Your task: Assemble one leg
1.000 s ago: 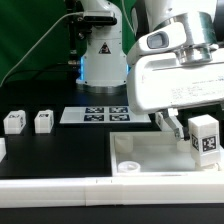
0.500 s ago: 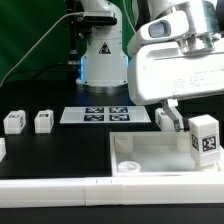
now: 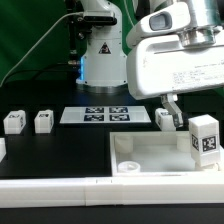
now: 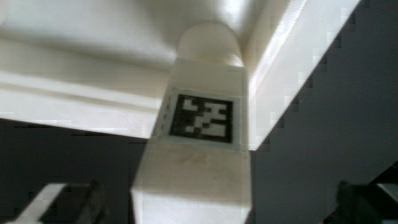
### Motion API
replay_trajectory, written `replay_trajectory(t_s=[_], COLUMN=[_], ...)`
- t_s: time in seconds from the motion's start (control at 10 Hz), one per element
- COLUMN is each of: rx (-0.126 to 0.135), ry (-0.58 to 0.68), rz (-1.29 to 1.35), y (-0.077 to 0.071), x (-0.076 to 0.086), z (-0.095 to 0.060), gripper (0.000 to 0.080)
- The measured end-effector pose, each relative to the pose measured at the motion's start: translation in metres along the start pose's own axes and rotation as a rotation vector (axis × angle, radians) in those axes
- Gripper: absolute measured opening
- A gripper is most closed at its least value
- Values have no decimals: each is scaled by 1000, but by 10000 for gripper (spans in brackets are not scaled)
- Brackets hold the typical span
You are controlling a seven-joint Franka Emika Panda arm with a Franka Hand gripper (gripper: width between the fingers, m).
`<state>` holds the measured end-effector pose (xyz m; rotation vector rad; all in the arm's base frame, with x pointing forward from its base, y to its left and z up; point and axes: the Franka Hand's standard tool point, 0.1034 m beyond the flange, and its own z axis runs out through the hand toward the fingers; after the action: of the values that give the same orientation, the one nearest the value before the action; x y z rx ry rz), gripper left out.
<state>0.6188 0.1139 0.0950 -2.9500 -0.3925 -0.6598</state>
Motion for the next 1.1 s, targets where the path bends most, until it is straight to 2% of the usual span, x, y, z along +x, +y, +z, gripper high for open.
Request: replay_trajectory(t_s=[0.2, 0.3, 0.5, 0.6, 1.1], rx=[52, 73, 114, 124, 120], ry=[-214, -296, -475, -500, -478], rz=[8, 15, 12, 14, 17], y=[-2, -3, -6, -5, -1], x=[-13, -11, -17, -12, -2], z=[3, 3, 3, 6, 5], gripper=[649, 649, 649, 649, 649])
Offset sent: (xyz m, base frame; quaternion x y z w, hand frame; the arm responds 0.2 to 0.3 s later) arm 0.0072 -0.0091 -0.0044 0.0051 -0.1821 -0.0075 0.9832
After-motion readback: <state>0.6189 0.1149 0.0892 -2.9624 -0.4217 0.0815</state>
